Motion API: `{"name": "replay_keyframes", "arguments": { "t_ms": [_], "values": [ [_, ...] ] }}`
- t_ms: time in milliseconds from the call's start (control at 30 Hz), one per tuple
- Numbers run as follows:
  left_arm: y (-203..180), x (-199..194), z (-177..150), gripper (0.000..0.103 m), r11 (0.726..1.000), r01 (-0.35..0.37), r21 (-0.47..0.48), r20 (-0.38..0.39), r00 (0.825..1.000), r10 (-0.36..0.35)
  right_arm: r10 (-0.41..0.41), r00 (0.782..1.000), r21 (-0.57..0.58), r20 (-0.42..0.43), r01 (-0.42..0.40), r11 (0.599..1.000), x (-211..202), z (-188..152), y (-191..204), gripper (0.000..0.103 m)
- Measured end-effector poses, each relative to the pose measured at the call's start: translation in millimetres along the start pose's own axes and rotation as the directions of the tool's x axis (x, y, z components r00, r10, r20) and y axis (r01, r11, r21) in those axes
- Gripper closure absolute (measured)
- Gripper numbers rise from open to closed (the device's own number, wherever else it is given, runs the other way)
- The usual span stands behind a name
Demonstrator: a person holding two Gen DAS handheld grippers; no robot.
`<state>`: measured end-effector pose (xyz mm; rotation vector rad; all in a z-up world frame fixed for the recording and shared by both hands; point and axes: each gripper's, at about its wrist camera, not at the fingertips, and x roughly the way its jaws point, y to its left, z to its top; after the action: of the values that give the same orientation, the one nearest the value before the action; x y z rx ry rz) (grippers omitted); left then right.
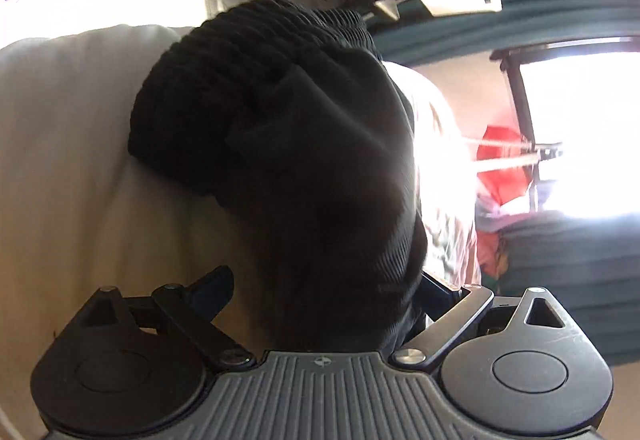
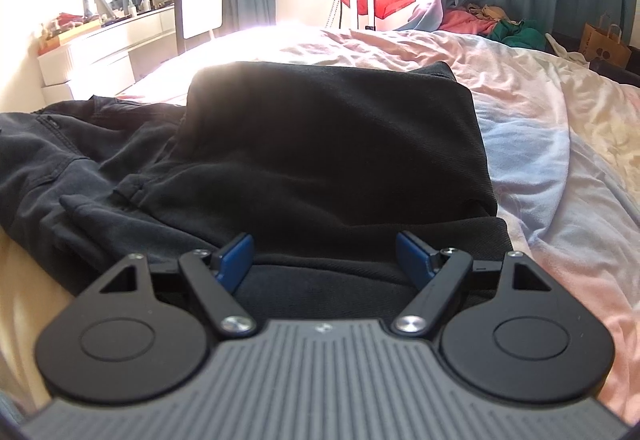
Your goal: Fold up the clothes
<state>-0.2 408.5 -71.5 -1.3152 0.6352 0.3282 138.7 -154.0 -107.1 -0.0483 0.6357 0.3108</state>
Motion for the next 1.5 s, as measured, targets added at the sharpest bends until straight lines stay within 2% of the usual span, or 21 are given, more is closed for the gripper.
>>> {"name": "replay_keyframes", "arguments": {
  "t_ms": [33, 100, 200, 233, 300, 367, 400, 467, 533, 700, 767, 900, 1067, 1167, 1200, 1233, 1333, 1367, 1433, 1467, 1500],
  "values": [
    [3.6, 1.3, 3.7, 0.018, 1.000, 0.017, -0.020, 0.041, 0.999, -0.016, -0.003, 1.000, -0.005, -0.002, 0.003, 1.000, 0.2, 0.1, 0.6, 0.023],
    [6.0, 4.8, 10.8, 0.020, 0.999, 0.040, -0.025, 0.106, 0.994, -0.037, -0.012, 1.000, -0.017, -0.005, 0.012, 1.000, 0.6, 0.4, 2.5, 0.023],
    [5.4, 11.6, 16.0, 0.033, 0.999, 0.022, -0.027, 0.173, 0.985, -0.017, -0.040, 0.999, -0.037, 0.005, 0.040, 0.998, -2.1, 3.6, 9.5, 0.023],
    [2.9, 13.2, 16.7, 0.041, 1.000, 0.002, -0.015, 0.190, 0.982, 0.001, -0.054, 0.998, -0.064, 0.017, 0.055, 0.996, -4.4, 4.9, 14.6, 0.023],
    [-10.4, 15.3, 15.8, 0.050, 0.995, -0.073, 0.074, 0.234, 0.971, 0.054, -0.071, 0.996, -0.152, 0.049, 0.077, 0.985, -8.2, 4.8, 29.4, 0.023],
    [-30.5, 14.2, 12.5, 0.059, 0.967, -0.170, 0.191, 0.279, 0.954, 0.113, -0.058, 0.997, -0.229, 0.059, 0.070, 0.971, -8.2, 1.9, 43.6, 0.023],
    [-43.1, 12.7, 10.4, 0.065, 0.945, -0.211, 0.249, 0.304, 0.944, 0.130, -0.042, 0.999, -0.242, 0.029, 0.048, 0.969, -3.9, -0.5, 47.7, 0.023],
    [-73.7, 5.1, 1.0, 0.072, 0.888, -0.281, 0.363, 0.368, 0.919, 0.141, -0.015, 0.999, -0.237, -0.044, 0.004, 0.971, 7.6, -6.1, 52.0, 0.023],
    [-108.6, 2.7, -14.2, 0.077, 0.817, -0.337, 0.467, 0.428, 0.895, 0.124, -0.010, 0.999, -0.219, -0.052, -0.001, 0.976, 12.2, -8.3, 50.0, 0.024],
    [-198.6, -4.7, -83.9, 0.079, 0.640, -0.403, 0.654, 0.546, 0.837, -0.032, 0.057, 0.996, -0.075, -0.066, -0.062, 0.995, 0.9, 7.1, 28.7, 0.024],
    [-236.6, -3.8, -130.6, 0.079, 0.558, -0.422, 0.714, 0.575, 0.809, -0.122, 0.056, 0.998, 0.002, -0.039, -0.056, 0.998, -10.7, 14.9, 11.5, 0.024],
    [-294.1, -0.5, -229.2, 0.079, 0.438, -0.439, 0.785, 0.584, 0.761, -0.284, 0.019, 0.999, 0.159, 0.033, -0.023, 0.987, -36.4, 28.6, -34.4, 0.023],
    [-322.1, 21.0, -363.4, 0.079, 0.308, -0.418, 0.855, 0.517, 0.733, -0.442, -0.097, 0.989, 0.320, 0.112, 0.056, 0.946, -67.0, 34.6, -100.1, 0.023],
    [-323.0, 49.9, -434.3, 0.079, 0.243, -0.406, 0.881, 0.472, 0.743, -0.473, -0.123, 0.982, 0.464, 0.142, 0.044, 0.885, -81.7, 32.3, -142.8, 0.023],
    [-321.1, 60.8, -457.3, 0.080, 0.214, -0.403, 0.890, 0.456, 0.752, -0.477, -0.119, 0.981, 0.508, 0.154, 0.025, 0.861, -85.7, 30.6, -154.5, 0.023],
    [-316.3, 76.8, -475.5, 0.080, 0.168, -0.404, 0.899, 0.433, 0.764, -0.478, -0.117, 0.979, 0.538, 0.166, 0.009, 0.843, -88.7, 28.4, -163.1, 0.023],
    [-295.6, 147.5, -517.1, 0.079, -0.020, -0.406, 0.914, 0.351, 0.813, -0.465, -0.113, 0.973, 0.609, 0.200, -0.033, 0.792, -95.9, 21.4, -185.0, 0.022],
    [-287.6, 167.5, -530.8, 0.079, -0.089, -0.399, 0.913, 0.321, 0.835, -0.447, -0.113, 0.971, 0.632, 0.212, -0.048, 0.774, -98.3, 19.0, -192.3, 0.022],
    [-268.7, 197.2, -556.1, 0.079, -0.242, -0.365, 0.899, 0.260, 0.890, -0.376, -0.100, 0.967, 0.658, 0.235, -0.082, 0.749, -99.1, 16.7, -200.1, 0.021],
    [-260.7, 210.0, -565.3, 0.078, -0.310, -0.348, 0.885, 0.239, 0.910, -0.339, -0.090, 0.965, 0.668, 0.246, -0.101, 0.737, -98.3, 15.0, -202.6, 0.021],
    [-256.7, 219.2, -573.1, 0.078, -0.357, -0.341, 0.870, 0.231, 0.920, -0.316, -0.071, 0.965, 0.677, 0.253, -0.124, 0.725, -95.6, 13.6, -204.6, 0.021]
  ]
}}
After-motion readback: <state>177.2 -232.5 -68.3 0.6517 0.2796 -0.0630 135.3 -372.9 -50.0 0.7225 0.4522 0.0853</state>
